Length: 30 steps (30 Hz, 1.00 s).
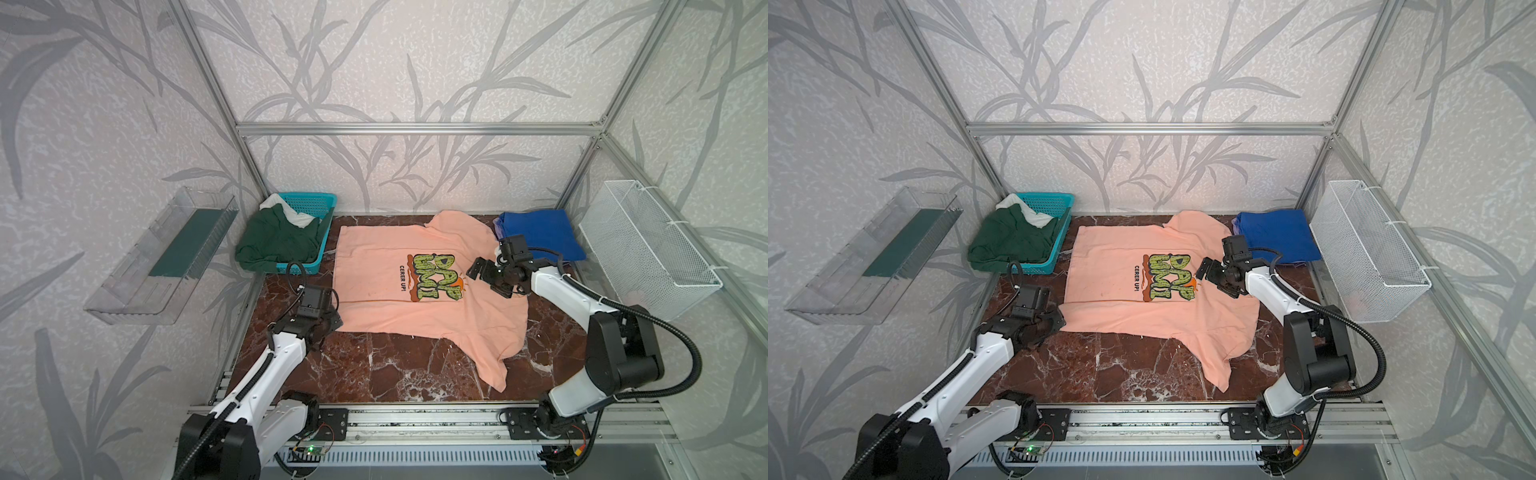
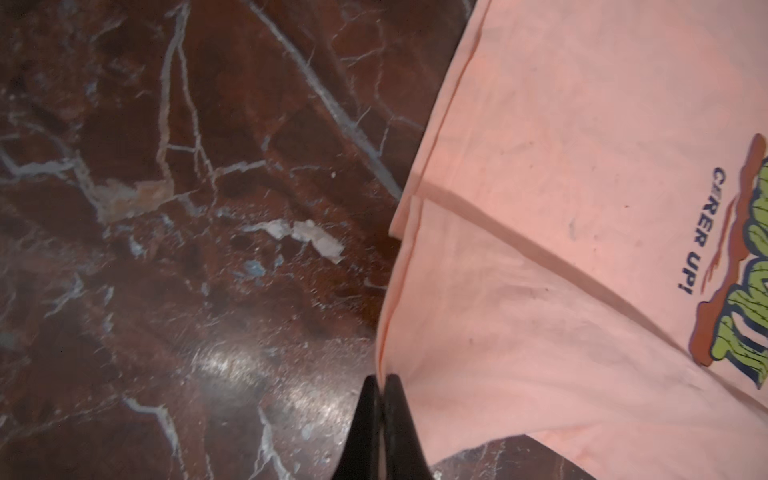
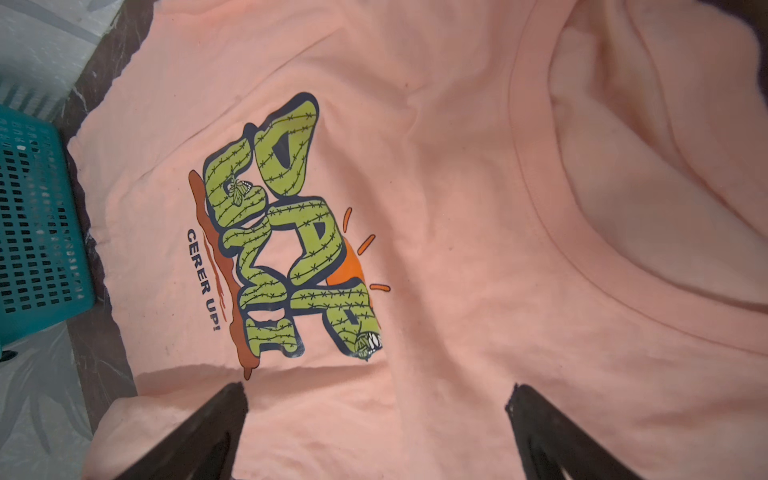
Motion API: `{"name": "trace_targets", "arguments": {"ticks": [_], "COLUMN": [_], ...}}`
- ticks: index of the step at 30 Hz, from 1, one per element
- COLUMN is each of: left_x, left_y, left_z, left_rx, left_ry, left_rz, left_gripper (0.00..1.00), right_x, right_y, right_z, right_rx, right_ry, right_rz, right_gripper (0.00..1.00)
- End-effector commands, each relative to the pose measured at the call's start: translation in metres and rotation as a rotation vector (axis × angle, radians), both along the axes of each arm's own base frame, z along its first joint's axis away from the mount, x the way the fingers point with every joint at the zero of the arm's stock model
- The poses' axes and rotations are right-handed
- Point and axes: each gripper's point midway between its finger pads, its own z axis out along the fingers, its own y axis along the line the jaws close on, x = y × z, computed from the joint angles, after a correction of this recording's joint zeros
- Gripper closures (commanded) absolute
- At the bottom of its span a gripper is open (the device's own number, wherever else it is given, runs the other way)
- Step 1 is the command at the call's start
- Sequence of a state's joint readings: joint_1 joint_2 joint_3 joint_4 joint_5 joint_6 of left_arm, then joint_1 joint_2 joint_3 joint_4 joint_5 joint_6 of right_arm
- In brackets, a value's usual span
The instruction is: Fold and stack the t-shirts
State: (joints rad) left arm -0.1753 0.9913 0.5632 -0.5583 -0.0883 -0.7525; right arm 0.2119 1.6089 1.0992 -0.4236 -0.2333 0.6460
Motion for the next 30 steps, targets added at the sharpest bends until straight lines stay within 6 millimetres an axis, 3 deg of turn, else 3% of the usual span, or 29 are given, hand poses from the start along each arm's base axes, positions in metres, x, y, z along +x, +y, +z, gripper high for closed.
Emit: {"name": "trace_targets", "arguments": {"ticks": [1,9,21,23,24,26,27,30], "left_x": [-0.025,-0.045,-0.071,-0.067,-0.065,-0.058,-0.051,-0.035], "left_y": [0.018,0.042,0.075,0.072,0.071,0.066,0.061,0.052], "left_z": [-0.008,-0.02,0.005,0.012,0.016,0.024,0.031,0.043], "left_rx": [0.052,0.132,0.254,0.247,0.241,0.23,0.218,0.2], "left_ry": [0.05,0.062,-0.058,-0.088,-0.1,-0.124,-0.144,-0.189], "left_rz": [0.108,0.24,0.342,0.308,0.295,0.258,0.222,0.161], "left_gripper": [1.0,1.0,0.99,0.86,0.78,0.51,0.42,0.23], "right_x": [0.001,0.008,0.007,0.01,0.013,0.02,0.026,0.05], "right_y": [-0.002,-0.004,-0.008,-0.009,-0.009,-0.009,-0.007,-0.003], "right_z": [-0.001,0.001,-0.006,-0.003,-0.013,-0.015,-0.014,-0.011], "right_rx": [-0.027,-0.062,-0.093,-0.099,-0.107,-0.112,-0.107,-0.108], "right_ry": [0.034,0.046,0.061,0.048,0.07,0.068,0.064,0.02], "right_rz": [0.037,0.077,0.083,0.081,0.082,0.082,0.083,0.095], "right_gripper": [0.01,0.01,0.01,0.01,0.01,0.01,0.01,0.01]}}
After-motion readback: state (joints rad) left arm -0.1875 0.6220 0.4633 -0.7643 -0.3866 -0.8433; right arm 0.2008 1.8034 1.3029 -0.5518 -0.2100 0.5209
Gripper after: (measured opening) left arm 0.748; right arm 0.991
